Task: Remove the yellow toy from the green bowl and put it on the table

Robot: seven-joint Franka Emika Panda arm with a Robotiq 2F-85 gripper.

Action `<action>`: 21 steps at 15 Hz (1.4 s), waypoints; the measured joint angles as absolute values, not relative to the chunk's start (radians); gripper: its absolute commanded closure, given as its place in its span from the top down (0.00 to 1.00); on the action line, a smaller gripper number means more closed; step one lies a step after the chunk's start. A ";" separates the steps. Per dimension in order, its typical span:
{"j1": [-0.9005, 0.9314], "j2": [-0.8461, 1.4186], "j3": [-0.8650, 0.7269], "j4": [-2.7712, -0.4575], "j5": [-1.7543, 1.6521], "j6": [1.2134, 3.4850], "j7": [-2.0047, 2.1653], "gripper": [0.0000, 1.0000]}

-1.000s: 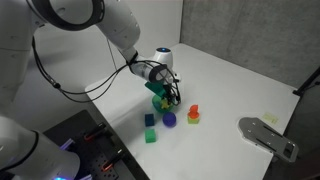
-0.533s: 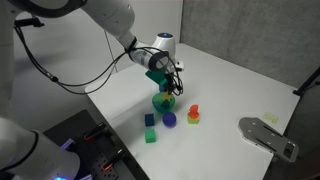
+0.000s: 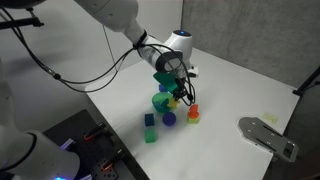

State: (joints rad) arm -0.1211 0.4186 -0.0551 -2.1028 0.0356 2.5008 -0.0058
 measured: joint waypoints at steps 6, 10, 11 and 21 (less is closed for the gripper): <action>-0.199 0.434 -0.109 -2.121 0.036 2.491 -0.048 0.05; -0.210 0.499 -0.124 -2.120 0.035 2.545 -0.056 0.05; -0.210 0.520 -0.126 -2.120 0.035 2.564 -0.056 0.05; -0.209 0.599 -0.126 -2.097 0.030 2.643 -0.062 1.00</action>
State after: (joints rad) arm -0.2091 0.5989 -0.1260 -2.0971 0.0299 2.6433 -0.0620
